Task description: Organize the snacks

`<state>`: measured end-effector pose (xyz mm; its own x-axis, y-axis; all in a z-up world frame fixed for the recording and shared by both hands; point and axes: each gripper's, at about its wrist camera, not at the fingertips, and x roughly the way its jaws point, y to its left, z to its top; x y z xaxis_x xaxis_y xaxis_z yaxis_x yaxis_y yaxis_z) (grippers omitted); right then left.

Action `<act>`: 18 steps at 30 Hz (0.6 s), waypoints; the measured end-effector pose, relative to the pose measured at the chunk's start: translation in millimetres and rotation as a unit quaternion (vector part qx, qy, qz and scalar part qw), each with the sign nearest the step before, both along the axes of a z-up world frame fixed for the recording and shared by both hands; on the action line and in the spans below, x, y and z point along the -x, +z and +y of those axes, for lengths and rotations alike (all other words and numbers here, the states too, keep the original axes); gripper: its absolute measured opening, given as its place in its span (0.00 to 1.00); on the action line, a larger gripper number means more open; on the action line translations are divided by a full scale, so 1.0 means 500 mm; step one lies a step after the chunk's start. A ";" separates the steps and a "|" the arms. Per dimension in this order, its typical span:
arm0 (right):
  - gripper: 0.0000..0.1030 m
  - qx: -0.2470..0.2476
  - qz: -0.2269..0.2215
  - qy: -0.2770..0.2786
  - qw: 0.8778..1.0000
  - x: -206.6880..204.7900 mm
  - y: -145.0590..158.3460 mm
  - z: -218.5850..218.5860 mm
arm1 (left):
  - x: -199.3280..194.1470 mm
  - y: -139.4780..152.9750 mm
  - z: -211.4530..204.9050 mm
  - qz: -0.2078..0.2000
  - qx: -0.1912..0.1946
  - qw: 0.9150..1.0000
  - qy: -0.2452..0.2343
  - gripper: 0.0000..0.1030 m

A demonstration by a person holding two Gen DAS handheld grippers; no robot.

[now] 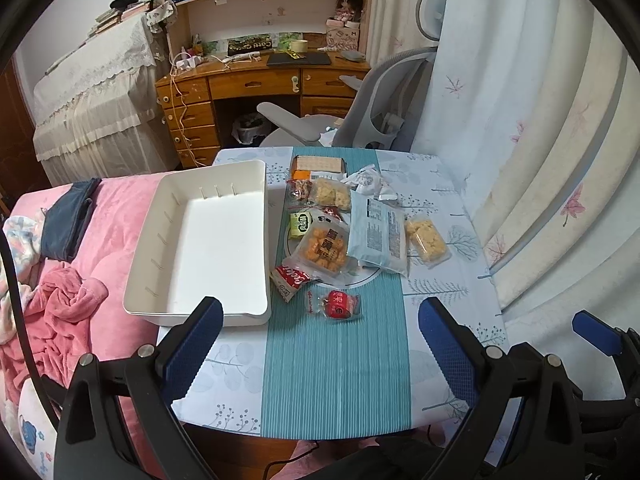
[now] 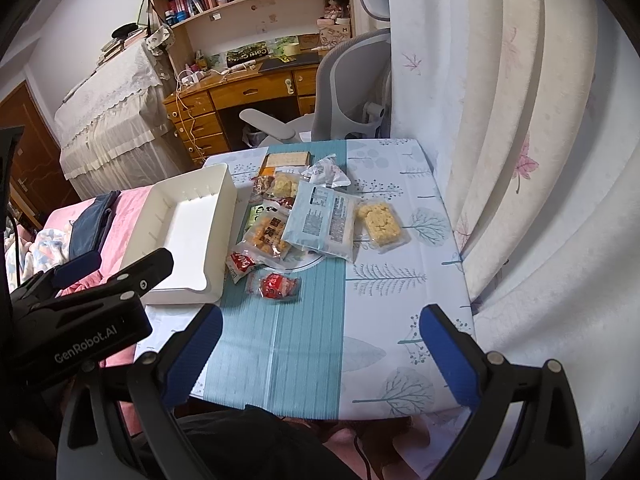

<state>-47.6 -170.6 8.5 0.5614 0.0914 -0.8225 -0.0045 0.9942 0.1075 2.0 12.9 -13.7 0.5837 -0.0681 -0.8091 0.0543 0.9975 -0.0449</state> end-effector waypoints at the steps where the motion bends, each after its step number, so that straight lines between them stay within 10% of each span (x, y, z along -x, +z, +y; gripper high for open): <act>1: 0.97 0.001 -0.001 -0.001 1.000 -0.001 0.000 0.001 | -0.002 -0.001 0.003 0.002 0.003 1.000 -0.002 0.94; 18: 0.97 0.050 -0.023 -0.031 0.998 -0.006 -0.010 0.068 | -0.058 -0.081 0.076 0.092 0.005 0.996 -0.015 0.95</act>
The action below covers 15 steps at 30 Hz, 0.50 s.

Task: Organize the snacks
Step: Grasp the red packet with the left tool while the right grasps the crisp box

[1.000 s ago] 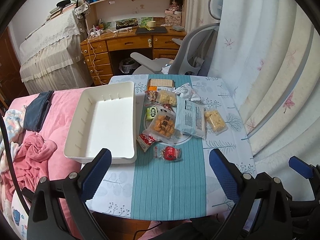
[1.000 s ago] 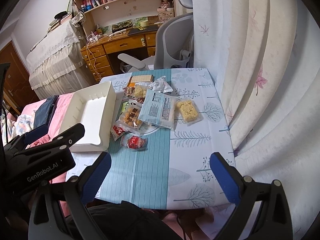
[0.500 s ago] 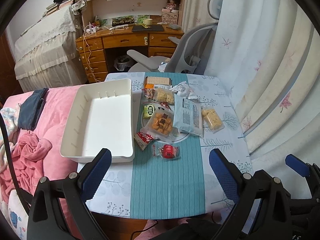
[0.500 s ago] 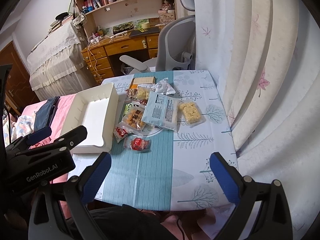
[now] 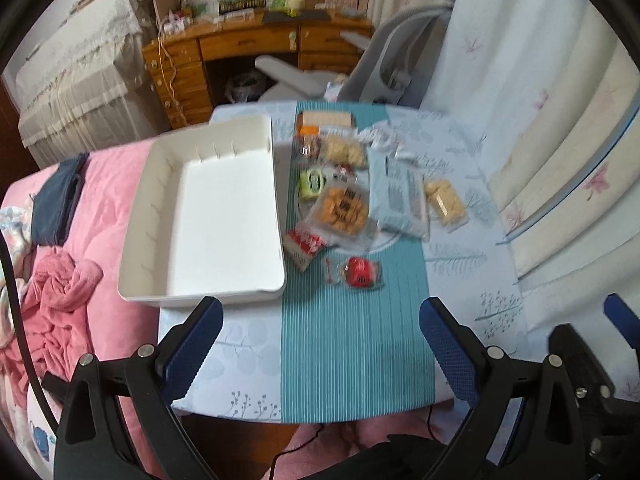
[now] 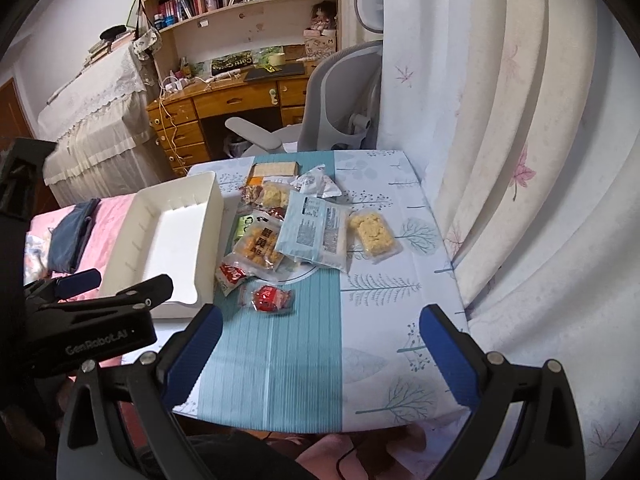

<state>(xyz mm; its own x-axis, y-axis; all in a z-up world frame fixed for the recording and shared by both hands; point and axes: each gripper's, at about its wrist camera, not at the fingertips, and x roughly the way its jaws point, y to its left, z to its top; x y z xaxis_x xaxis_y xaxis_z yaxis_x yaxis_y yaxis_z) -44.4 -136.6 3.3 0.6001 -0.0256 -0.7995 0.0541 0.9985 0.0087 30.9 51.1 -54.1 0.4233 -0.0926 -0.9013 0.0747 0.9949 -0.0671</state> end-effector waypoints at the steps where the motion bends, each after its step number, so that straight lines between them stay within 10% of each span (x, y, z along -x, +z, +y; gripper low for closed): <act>1: 0.97 0.002 0.001 -0.001 1.000 -0.002 -0.002 -0.001 | -0.004 -0.009 0.002 0.010 0.002 1.000 0.000 0.95; 15: 0.97 0.029 -0.008 0.026 0.999 -0.056 -0.044 -0.055 | -0.074 -0.098 -0.044 0.080 0.024 0.996 0.033 0.95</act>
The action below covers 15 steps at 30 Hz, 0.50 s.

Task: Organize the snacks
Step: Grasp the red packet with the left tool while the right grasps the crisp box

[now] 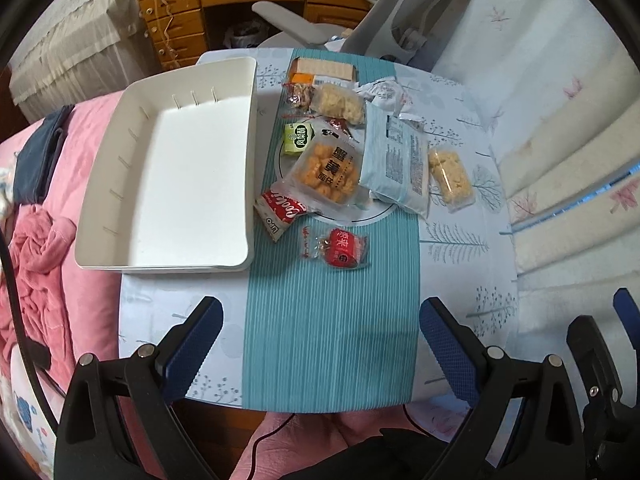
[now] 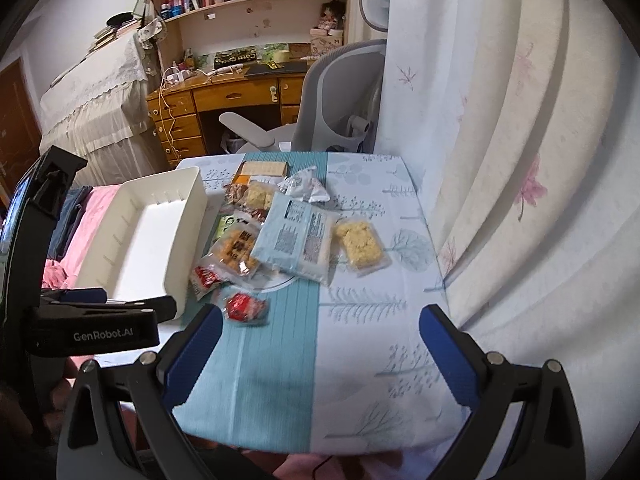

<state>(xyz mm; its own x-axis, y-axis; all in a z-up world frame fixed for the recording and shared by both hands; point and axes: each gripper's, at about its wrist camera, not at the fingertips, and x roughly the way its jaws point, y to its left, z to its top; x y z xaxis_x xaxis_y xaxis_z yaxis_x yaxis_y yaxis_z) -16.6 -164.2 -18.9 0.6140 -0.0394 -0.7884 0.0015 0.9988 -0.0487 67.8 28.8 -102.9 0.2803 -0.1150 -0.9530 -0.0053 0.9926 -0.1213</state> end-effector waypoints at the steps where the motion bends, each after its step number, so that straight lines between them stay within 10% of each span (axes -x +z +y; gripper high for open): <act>1: 0.96 0.002 -0.002 0.004 1.000 -0.009 -0.003 -0.009 | -0.007 -0.004 -0.007 0.002 -0.005 1.000 0.005 0.95; 15: 0.96 0.024 -0.025 0.080 0.996 -0.152 -0.107 -0.115 | -0.114 -0.125 -0.090 0.042 -0.027 0.996 0.069 0.95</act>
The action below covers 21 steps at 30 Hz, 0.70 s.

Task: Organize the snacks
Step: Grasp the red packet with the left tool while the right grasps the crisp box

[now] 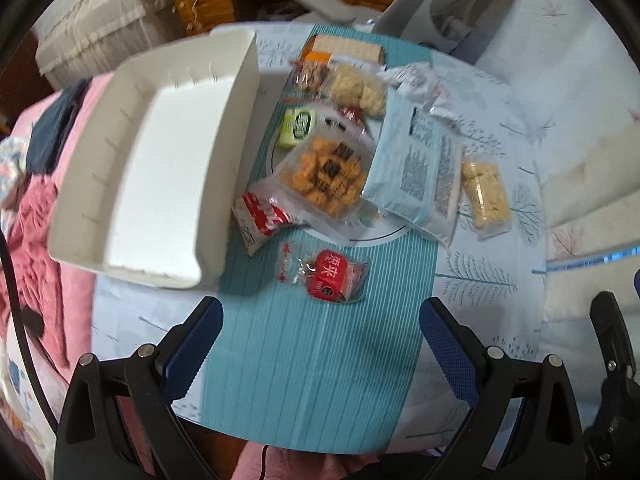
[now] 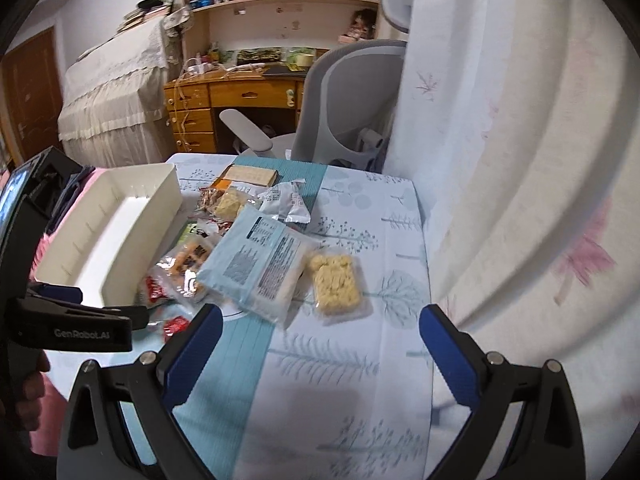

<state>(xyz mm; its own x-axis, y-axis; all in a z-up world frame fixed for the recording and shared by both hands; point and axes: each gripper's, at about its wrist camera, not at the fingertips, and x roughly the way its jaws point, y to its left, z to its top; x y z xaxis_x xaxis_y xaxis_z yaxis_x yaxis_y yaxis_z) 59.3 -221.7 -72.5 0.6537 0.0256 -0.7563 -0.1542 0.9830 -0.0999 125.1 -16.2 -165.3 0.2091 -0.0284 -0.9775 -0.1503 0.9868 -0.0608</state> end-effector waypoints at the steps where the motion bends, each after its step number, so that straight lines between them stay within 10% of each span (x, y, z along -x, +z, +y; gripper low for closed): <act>1: 0.96 0.004 0.000 0.008 1.000 -0.012 -0.013 -0.004 | -0.005 -0.013 -0.002 0.011 0.005 1.000 0.006 0.95; 21: 0.91 0.013 0.041 0.040 0.998 -0.170 -0.253 -0.041 | -0.082 -0.198 -0.005 0.105 -0.011 0.992 0.067 0.95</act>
